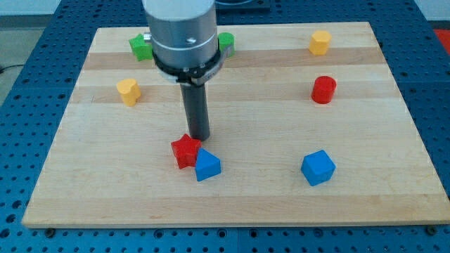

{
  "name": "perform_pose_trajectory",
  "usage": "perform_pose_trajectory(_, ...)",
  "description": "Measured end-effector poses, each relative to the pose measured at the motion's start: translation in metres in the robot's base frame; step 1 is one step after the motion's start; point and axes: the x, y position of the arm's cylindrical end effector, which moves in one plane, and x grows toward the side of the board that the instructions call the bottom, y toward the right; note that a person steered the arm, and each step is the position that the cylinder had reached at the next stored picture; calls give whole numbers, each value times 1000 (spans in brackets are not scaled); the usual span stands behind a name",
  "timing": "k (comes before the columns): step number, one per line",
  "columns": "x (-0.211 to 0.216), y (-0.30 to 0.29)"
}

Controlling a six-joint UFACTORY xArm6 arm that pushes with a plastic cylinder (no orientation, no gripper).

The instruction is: Point your arm at the right of the cube

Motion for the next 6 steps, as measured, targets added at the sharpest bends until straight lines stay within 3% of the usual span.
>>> perform_pose_trajectory(1, 11, -7)
perform_pose_trajectory(2, 11, 21)
perform_pose_trajectory(4, 4, 225)
perform_pose_trajectory(5, 18, 259)
perform_pose_trajectory(6, 36, 251)
